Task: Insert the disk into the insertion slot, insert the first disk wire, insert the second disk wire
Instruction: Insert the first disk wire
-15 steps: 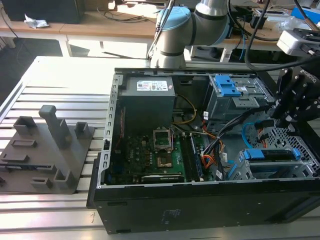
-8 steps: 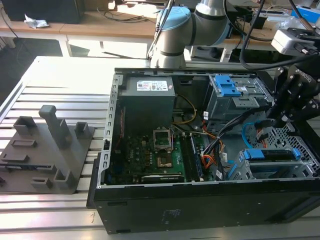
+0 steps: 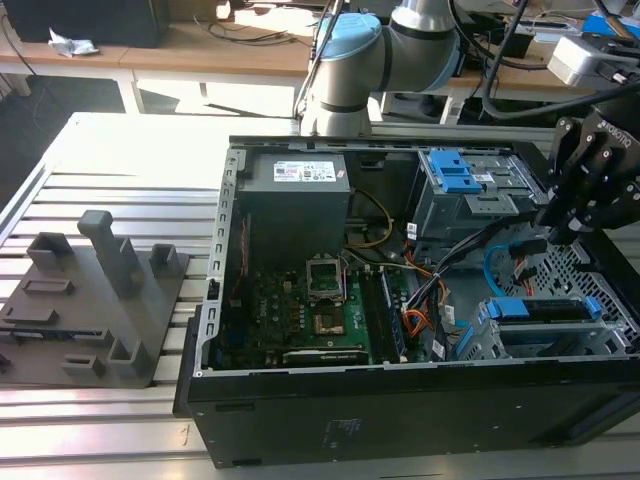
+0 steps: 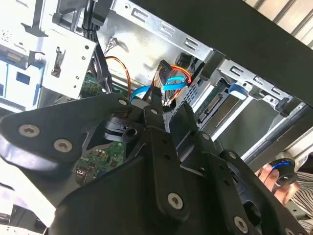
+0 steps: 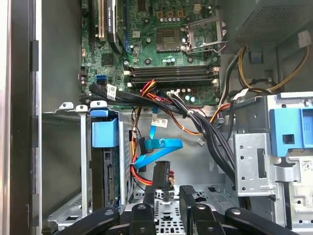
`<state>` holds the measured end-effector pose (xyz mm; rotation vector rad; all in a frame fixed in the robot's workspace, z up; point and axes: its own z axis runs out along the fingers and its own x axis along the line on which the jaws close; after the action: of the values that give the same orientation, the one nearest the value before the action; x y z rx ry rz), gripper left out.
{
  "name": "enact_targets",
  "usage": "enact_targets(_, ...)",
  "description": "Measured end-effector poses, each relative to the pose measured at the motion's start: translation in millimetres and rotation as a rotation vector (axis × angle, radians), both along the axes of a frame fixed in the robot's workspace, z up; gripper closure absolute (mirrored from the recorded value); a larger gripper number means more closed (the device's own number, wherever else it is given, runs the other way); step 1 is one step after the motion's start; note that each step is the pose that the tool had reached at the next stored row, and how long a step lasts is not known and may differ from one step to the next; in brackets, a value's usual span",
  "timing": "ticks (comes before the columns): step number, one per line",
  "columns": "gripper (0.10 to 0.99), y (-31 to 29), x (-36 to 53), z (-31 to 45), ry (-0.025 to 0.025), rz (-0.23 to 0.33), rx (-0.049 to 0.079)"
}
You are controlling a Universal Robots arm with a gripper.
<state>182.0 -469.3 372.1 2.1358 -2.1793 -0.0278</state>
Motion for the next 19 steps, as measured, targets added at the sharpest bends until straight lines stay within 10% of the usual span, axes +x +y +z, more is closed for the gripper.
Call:
enact_targets(7, 0.745, 0.1, -16.9, -10.8, 0.0, 0.0, -0.014)
enact_targets(14, 0.745, 0.1, -18.3, -16.2, -0.0001, 0.001, -0.058)
enact_targets(19, 0.745, 0.1, -18.3, -18.0, 0.0, 0.001, -0.063)
